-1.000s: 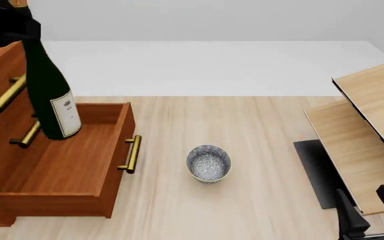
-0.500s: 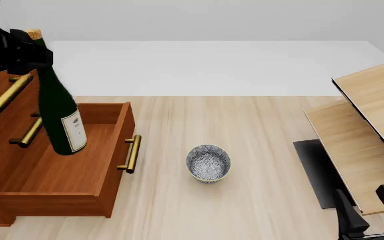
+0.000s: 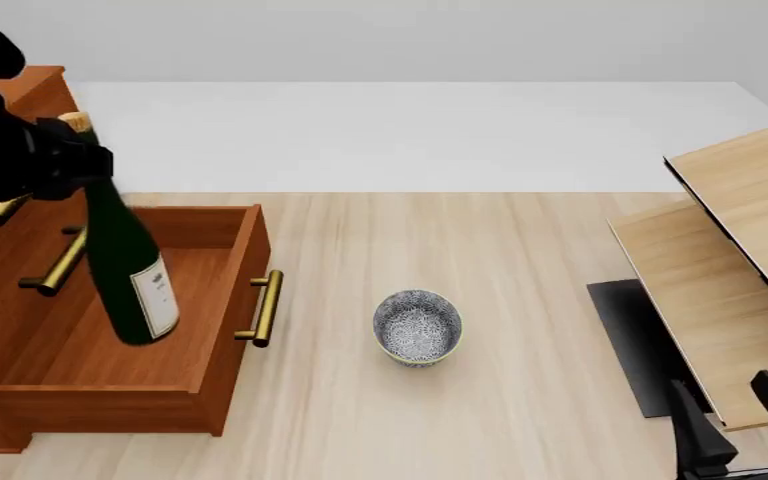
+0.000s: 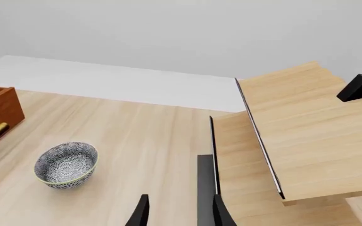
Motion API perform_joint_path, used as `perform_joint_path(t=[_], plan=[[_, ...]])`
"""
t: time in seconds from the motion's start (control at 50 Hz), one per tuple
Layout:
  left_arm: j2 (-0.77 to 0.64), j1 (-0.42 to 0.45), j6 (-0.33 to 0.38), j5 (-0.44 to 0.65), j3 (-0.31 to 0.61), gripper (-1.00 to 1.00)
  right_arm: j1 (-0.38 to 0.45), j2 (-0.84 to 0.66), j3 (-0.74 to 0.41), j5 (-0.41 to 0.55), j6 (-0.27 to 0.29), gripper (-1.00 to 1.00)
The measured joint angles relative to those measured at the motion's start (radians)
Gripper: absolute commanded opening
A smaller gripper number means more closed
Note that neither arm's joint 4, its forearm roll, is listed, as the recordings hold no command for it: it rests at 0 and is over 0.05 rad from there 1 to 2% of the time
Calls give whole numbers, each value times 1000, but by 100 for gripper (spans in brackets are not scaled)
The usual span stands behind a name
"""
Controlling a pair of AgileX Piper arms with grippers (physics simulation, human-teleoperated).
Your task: Put the wine bottle in the bottom drawer of the cabinet.
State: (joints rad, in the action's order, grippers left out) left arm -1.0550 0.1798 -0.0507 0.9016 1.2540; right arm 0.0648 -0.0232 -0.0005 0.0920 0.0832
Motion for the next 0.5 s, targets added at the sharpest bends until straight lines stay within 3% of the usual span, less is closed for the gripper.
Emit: perform_joint_path(t=[0.5], plan=[[24,-21,-11,-63,-98,-100,1,-1,0,2,4,100]])
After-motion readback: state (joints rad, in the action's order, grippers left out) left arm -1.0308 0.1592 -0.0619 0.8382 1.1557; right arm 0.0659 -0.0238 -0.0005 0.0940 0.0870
